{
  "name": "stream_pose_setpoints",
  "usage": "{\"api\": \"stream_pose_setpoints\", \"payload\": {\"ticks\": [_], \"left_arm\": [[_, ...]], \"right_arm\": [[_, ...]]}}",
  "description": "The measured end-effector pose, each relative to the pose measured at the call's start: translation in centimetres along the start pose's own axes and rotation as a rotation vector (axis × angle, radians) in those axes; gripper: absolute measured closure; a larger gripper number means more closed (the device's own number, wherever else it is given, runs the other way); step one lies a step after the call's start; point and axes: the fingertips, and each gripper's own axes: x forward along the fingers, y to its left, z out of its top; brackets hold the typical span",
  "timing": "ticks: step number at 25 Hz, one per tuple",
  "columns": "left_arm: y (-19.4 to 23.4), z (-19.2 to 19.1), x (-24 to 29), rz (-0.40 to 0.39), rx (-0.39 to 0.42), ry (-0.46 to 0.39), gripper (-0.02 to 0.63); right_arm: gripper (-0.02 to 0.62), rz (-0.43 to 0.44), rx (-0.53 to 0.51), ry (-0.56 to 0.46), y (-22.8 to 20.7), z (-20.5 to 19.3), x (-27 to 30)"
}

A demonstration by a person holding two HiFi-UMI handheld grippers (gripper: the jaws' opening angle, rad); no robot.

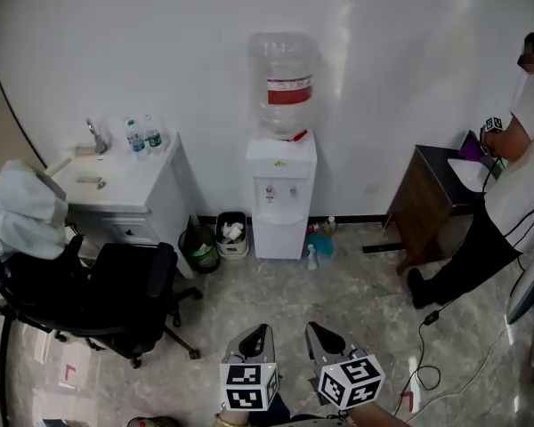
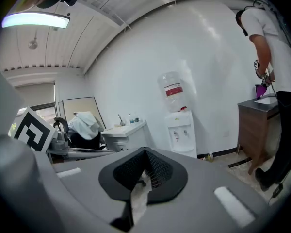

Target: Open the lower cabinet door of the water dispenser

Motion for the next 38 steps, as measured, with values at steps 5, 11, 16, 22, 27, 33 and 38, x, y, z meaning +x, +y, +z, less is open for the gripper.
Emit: {"api": "stream_pose_setpoints", "payload": {"ticks": [5, 11, 16, 22, 27, 33, 38], "left_arm": [[3.5, 5.5, 7.6, -0.028, -0.003, 0.018, 0.598], [8.3, 8.5, 16.5, -0.063, 0.008, 0.088, 0.598], [10.3, 7.3, 23.6, -0.034, -0.048, 0.135, 0.598], [10.4, 2.2, 32.4, -0.029, -0.076, 0.268, 0.598], [12.7, -3.3, 41.6, -0.005, -0.101, 0.297, 0.598], [15.0, -12.5, 51.4, 0.003, -0.125, 0.367, 0.598], [15.0, -17.4, 55.1, -0.039, -0.141, 0.456, 0.598]], "right_arm": [[0.597, -0.035, 0.01, 0.036, -3.6, 4.5, 7.9], [0.597, -0.099, 0.03, 0.091, -6.7, 6.1, 17.4], [0.597, -0.128, 0.07, 0.118, -11.1, 4.9, 23.6], [0.597, -0.156, 0.134, 0.225, -18.3, -0.4, 30.5], [0.597, -0.181, 0.118, 0.304, -26.0, -7.1, 39.0], [0.595, -0.218, 0.103, 0.4, -36.4, -17.7, 48.0], [0.459, -0.138, 0.03, 0.415, -41.7, -22.2, 53.6]]}}
